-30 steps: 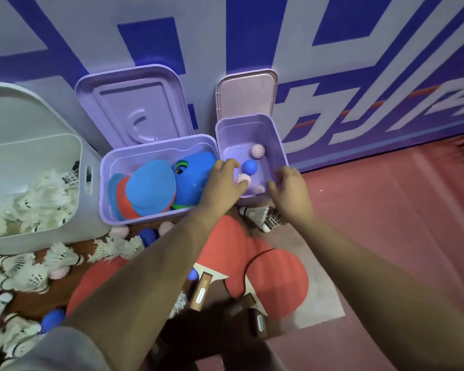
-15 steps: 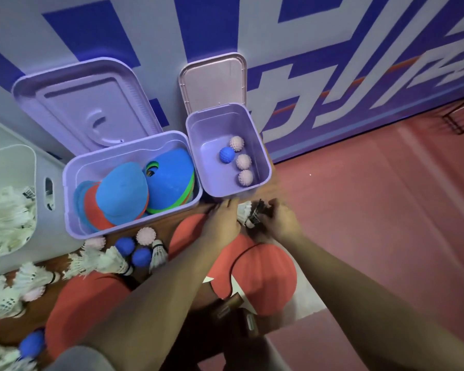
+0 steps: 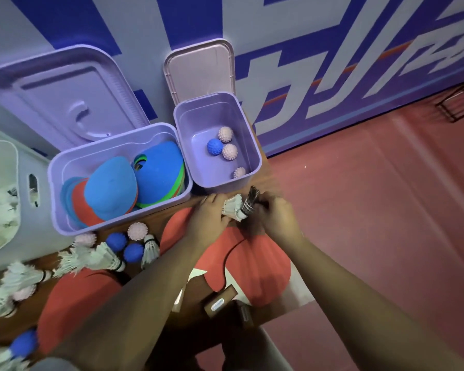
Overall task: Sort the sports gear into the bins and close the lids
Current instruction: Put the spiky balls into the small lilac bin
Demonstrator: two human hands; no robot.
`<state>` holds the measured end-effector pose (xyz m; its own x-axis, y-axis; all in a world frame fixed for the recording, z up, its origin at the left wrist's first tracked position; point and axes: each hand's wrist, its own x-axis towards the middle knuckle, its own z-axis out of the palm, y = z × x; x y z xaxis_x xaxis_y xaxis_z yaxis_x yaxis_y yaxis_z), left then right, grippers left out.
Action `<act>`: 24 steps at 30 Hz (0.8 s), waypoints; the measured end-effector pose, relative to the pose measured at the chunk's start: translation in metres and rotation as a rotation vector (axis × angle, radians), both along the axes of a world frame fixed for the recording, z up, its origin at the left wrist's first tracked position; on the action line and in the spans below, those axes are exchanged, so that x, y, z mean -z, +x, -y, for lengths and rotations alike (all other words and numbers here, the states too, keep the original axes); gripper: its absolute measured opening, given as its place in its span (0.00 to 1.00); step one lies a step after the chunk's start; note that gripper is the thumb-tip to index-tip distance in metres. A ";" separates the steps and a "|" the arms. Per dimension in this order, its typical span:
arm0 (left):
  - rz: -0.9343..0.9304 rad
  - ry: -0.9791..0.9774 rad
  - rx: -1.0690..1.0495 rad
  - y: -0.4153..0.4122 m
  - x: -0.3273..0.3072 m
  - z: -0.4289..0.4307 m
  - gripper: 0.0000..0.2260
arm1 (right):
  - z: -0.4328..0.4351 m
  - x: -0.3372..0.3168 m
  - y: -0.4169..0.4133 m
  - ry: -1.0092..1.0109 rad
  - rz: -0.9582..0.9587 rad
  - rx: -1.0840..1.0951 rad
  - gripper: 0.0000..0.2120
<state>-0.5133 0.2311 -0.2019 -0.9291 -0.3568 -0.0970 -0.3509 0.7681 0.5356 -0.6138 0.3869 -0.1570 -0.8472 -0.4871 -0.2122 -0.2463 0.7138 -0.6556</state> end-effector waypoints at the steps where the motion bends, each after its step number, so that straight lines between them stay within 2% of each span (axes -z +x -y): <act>1: -0.056 0.104 -0.035 0.006 -0.011 0.003 0.18 | 0.001 -0.013 0.003 -0.049 -0.040 0.004 0.05; 4: -0.111 0.298 -0.143 0.031 -0.046 0.014 0.17 | 0.013 -0.052 0.021 -0.212 -0.112 -0.008 0.02; 6: -0.097 0.436 -0.199 0.051 -0.065 0.019 0.19 | 0.027 -0.068 0.038 -0.273 -0.092 -0.056 0.02; 9: -0.191 0.600 -0.302 0.088 -0.091 0.025 0.23 | 0.055 -0.081 0.070 -0.326 -0.033 -0.205 0.03; 13: -0.193 0.670 -0.398 0.152 -0.108 0.033 0.26 | 0.085 -0.090 0.122 -0.341 0.072 -0.476 0.06; 16: -0.171 0.682 -0.495 0.205 -0.114 0.049 0.24 | 0.109 -0.092 0.162 -0.329 0.248 -0.623 0.07; 18: -0.258 0.784 -0.584 0.235 -0.117 0.062 0.20 | 0.126 -0.098 0.185 -0.408 0.244 -0.635 0.11; 21: -0.398 0.866 -0.749 0.276 -0.122 0.080 0.21 | 0.150 -0.109 0.209 -0.531 0.171 -0.566 0.10; 24: -0.455 0.893 -0.852 0.311 -0.115 0.101 0.25 | 0.176 -0.094 0.223 -0.383 0.146 -0.585 0.08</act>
<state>-0.2021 0.1298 -0.0871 -0.4584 -0.8196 -0.3437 -0.2011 -0.2810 0.9384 -0.3910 0.2113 -0.0633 -0.3998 -0.9162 -0.0263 -0.4092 0.2041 -0.8893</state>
